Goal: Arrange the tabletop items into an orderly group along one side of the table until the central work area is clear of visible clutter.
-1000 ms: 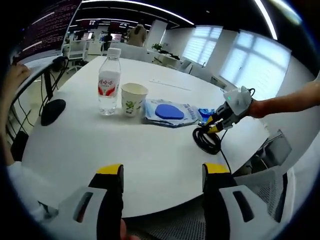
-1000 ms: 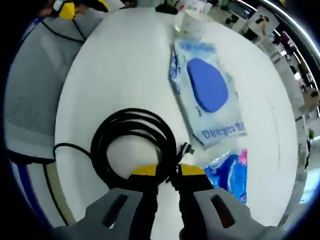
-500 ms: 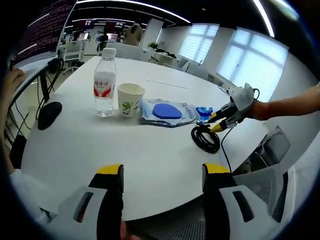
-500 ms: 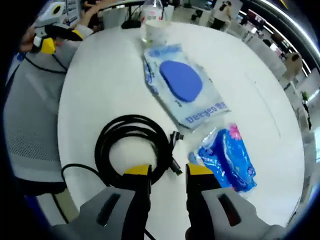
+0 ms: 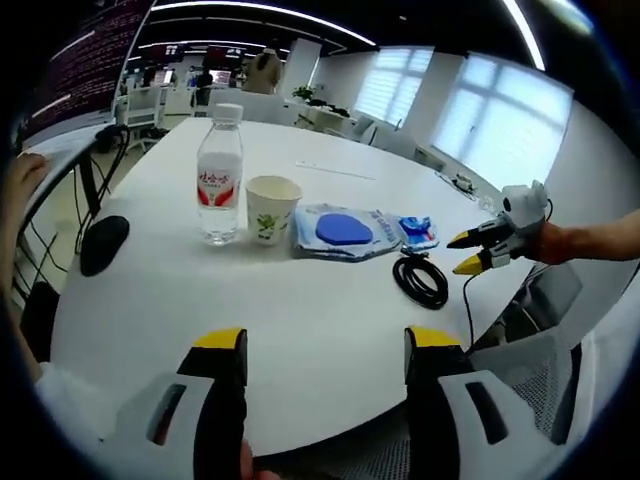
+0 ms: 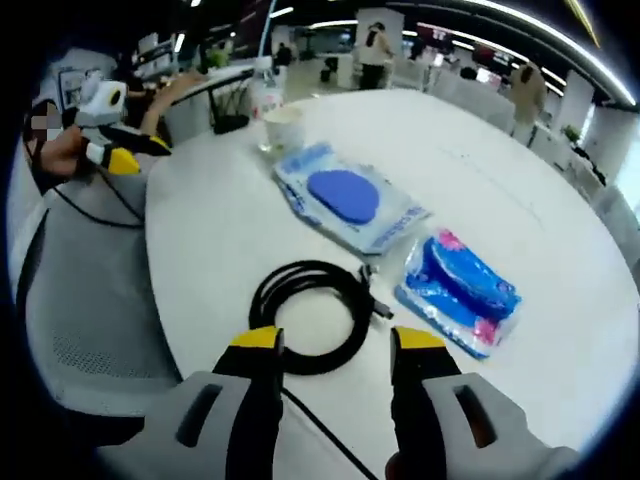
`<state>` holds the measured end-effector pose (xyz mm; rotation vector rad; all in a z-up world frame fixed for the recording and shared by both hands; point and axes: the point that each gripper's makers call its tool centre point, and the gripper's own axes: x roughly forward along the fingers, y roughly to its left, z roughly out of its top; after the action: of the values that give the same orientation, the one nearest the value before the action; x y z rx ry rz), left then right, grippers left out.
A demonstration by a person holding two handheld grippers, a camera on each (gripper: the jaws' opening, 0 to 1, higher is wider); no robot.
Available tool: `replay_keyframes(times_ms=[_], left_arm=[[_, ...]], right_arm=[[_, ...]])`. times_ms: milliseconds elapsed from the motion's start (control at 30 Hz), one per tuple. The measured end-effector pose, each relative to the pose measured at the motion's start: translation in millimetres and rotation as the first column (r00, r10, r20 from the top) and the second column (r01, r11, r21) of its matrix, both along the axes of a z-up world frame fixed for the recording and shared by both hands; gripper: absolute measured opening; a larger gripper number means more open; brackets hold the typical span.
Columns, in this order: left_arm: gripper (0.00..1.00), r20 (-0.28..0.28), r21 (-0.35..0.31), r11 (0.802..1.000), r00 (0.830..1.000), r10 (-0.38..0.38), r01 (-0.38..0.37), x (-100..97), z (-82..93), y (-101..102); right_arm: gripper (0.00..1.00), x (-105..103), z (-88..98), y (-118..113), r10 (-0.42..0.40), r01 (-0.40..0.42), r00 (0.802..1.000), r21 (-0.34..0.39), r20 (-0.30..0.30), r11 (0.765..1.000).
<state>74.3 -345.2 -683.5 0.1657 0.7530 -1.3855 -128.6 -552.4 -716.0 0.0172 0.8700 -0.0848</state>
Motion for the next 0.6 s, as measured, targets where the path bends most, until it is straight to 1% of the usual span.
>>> replay_keyframes(times_ms=[100, 167, 200, 300, 433, 500, 600], left_arm=[[0.64, 0.001, 0.002, 1.0, 1.0, -0.009, 0.009, 1.2, -0.5, 1.1], [0.64, 0.006, 0.008, 1.0, 1.0, -0.02, 0.02, 1.7, -1.4, 2.2], [0.64, 0.009, 0.01, 1.0, 1.0, -0.026, 0.026, 1.8, -1.6, 2.7], [0.64, 0.009, 0.012, 0.999, 0.999, -0.033, 0.033, 2.5, -1.5, 3.8], [0.65, 0.017, 0.02, 0.998, 0.998, -0.055, 0.054, 3.4, -2.4, 6.2], [0.65, 0.022, 0.027, 0.997, 0.998, -0.067, 0.066, 3.8, -3.8, 7.7], [0.65, 0.025, 0.034, 0.997, 0.997, -0.076, 0.075, 4.1, -5.8, 9.9]], right_arm=[[0.49, -7.5, 3.4, 8.5, -0.015, 0.015, 1.0, 0.012, 0.015, 1.0], [0.52, -11.7, 7.2, 13.8, -0.041, 0.04, 0.999, 0.023, 0.033, 0.999], [0.56, -14.0, 8.9, 17.1, -0.055, 0.054, 0.998, 0.029, 0.043, 0.998], [0.64, -18.6, 10.0, 27.5, -0.062, 0.059, 0.997, 0.041, 0.055, 0.997], [0.7, -22.4, 7.8, 42.7, -0.037, 0.034, 0.998, 0.051, 0.052, 0.998], [0.74, -24.3, 4.4, 52.4, -0.003, 0.001, 0.999, 0.048, 0.038, 0.999], [0.76, -27.4, -1.7, 61.8, 0.033, -0.033, 0.999, 0.041, 0.014, 0.999]])
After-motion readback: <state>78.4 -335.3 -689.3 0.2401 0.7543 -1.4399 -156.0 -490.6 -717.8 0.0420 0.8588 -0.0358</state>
